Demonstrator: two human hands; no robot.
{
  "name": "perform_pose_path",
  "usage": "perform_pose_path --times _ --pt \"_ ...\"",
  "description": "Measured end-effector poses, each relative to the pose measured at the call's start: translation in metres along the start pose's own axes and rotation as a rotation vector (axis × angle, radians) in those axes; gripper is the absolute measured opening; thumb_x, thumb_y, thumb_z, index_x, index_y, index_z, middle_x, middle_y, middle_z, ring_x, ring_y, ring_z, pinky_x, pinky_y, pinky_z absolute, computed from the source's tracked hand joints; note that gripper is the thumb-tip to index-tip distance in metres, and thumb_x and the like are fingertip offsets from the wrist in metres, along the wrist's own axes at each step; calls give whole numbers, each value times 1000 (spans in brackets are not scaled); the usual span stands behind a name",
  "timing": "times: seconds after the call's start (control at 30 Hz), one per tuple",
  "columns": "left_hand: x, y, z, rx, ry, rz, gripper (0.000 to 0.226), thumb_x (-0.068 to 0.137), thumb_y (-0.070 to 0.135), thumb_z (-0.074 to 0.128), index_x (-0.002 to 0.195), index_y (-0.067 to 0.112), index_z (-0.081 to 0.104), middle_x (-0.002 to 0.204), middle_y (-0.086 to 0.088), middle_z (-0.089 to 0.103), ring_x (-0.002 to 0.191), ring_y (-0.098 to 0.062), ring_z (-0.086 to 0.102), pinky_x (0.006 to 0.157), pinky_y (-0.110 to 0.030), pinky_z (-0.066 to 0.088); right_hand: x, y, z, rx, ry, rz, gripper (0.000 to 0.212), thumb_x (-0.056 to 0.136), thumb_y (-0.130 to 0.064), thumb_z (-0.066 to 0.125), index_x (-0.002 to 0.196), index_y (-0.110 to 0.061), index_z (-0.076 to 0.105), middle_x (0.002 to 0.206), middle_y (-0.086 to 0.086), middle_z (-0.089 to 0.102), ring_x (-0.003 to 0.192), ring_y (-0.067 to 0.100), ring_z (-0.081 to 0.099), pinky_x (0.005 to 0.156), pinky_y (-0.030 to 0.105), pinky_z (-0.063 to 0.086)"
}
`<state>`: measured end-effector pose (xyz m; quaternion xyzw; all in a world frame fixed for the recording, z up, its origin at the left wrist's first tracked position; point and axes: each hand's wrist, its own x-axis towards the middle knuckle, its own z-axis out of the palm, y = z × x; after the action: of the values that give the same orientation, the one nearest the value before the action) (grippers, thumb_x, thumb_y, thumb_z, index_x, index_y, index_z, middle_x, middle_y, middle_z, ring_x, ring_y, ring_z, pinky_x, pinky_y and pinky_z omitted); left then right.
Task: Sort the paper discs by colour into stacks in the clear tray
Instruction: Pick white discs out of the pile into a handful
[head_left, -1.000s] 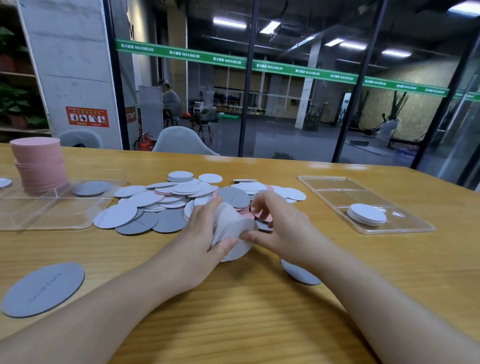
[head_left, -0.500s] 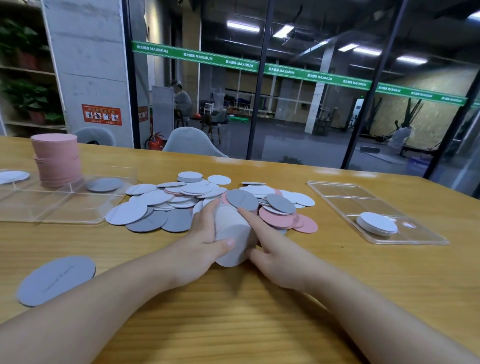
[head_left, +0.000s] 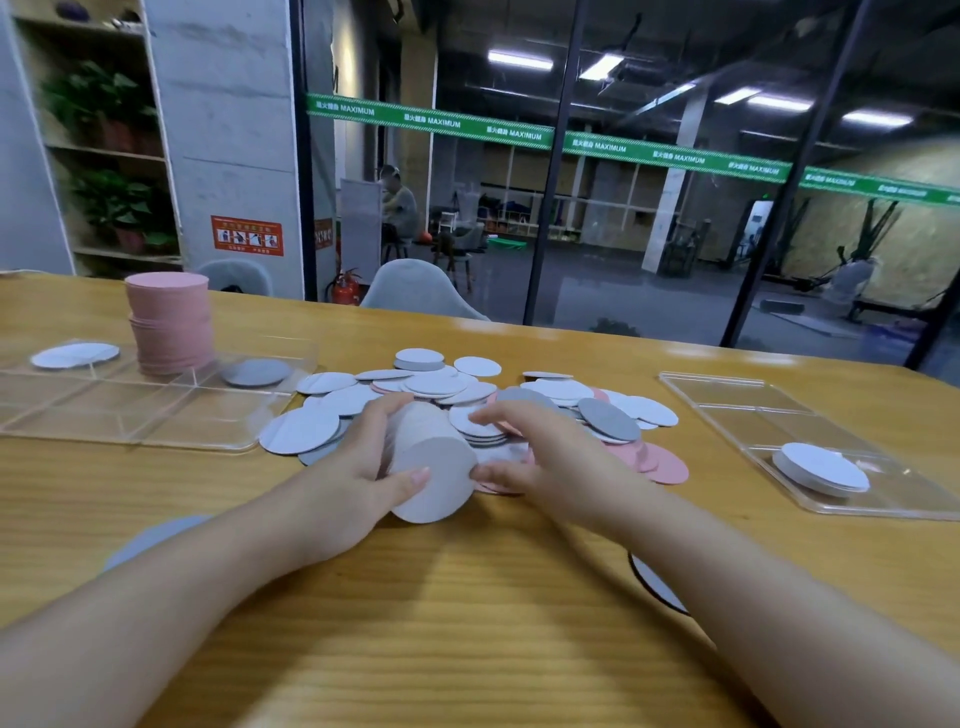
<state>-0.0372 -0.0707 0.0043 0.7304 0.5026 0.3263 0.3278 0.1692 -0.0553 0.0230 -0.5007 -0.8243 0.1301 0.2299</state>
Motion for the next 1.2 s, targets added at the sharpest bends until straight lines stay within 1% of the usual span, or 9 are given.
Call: perform_pose_path --times 0.1,0.17,0.23,0.37,0.5,0.67,0.77,0.93,1.2 --pt "2 -10 -6 -20 51 -17 62 92 26 57 140 40 19 134 10 37 113 -7 45 90 -21 36 19 -4 -3 -38 -24 5 49 78 -39 73 123 -29 56 98 -26 48 104 5 46 80 18 34" --pt "2 -13 -11 -16 56 -29 61 92 27 56 138 41 20 130 10 40 108 -4 46 83 -14 37 31 -7 -5 -82 -59 -12 47 77 -39 74 119 -28 58 86 -28 44 94 2 42 71 11 33" --pt "2 -15 -17 -3 51 -46 61 92 29 57 138 42 19 125 11 42 103 -3 47 77 -12 36 43 -7 -7 -133 -68 -32 44 78 -38 73 118 -25 60 96 -24 52 96 5 45 71 9 34" --pt "3 -16 -23 -2 41 -63 59 91 32 57 136 45 21 109 25 41 93 1 49 71 -12 37 75 1 -1 -308 2 16 41 86 -34 66 124 -21 57 126 -3 55 114 18 49 84 27 38" --pt "3 -17 -23 40 54 -63 60 90 36 57 134 50 19 111 21 42 92 2 48 71 -11 35 105 6 12 -322 56 60 40 89 -37 61 125 -19 56 132 -1 54 120 20 48 96 33 42" --pt "4 -19 -23 39 50 -44 57 90 37 57 131 54 20 109 31 40 91 8 47 68 -8 34 130 4 24 -336 -5 100 58 85 -48 62 134 -20 48 137 1 49 123 22 46 95 36 43" --pt "4 -18 -23 32 48 -24 56 90 37 56 129 55 21 106 35 37 90 12 46 67 -5 34 136 6 28 -343 -91 147 59 84 -49 62 135 -23 46 135 1 52 120 22 48 93 36 44" --pt "4 -19 -24 19 49 -23 56 89 39 57 128 56 20 106 34 38 90 10 46 67 -7 34 134 7 30 -340 -60 131 34 90 -39 57 120 -23 57 122 -1 61 110 21 53 83 33 45" --pt "7 -24 -28 -169 107 14 54 66 47 63 113 59 39 115 23 53 100 1 57 90 -27 48 123 -4 20 -243 53 92 16 93 -22 46 108 -16 52 102 3 62 88 23 55 71 36 47"
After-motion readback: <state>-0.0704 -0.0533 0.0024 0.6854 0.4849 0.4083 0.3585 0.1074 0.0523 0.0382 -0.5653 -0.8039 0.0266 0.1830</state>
